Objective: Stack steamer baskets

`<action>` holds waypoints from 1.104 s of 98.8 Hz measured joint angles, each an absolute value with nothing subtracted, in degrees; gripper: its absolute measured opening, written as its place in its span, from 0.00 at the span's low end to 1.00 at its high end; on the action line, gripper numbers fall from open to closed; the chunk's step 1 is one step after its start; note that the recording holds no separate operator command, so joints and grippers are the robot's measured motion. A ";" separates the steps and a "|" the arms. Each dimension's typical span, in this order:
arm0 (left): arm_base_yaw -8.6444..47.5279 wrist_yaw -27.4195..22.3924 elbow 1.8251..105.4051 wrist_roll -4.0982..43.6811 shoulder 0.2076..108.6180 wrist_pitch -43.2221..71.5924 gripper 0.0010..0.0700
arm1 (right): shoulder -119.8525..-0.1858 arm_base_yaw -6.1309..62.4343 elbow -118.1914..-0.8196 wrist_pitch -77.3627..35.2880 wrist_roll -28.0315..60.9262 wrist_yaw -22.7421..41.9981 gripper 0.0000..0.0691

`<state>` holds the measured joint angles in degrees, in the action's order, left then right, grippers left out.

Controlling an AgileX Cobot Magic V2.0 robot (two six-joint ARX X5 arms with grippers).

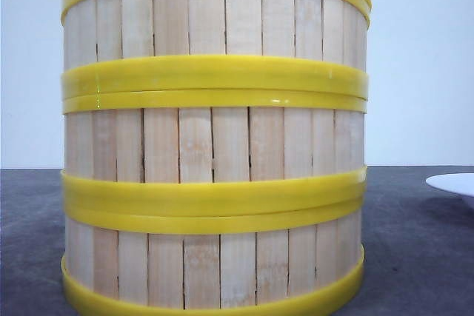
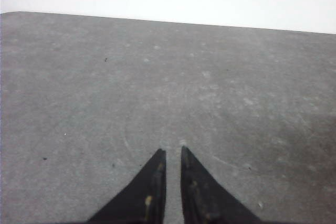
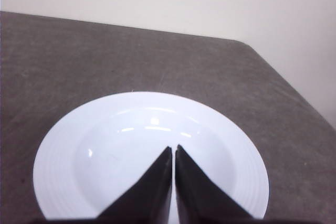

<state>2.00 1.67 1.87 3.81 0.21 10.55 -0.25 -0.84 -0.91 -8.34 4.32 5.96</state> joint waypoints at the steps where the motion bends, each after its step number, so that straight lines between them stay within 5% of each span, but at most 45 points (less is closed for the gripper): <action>1: 2.00 1.67 1.87 3.81 0.21 10.55 0.02 | -0.25 -0.84 -0.91 -8.38 4.27 5.96 0.00; 109: 2.00 1.67 1.87 3.81 0.21 10.55 0.02 | -0.25 -0.84 -0.91 -8.95 -0.93 5.74 0.00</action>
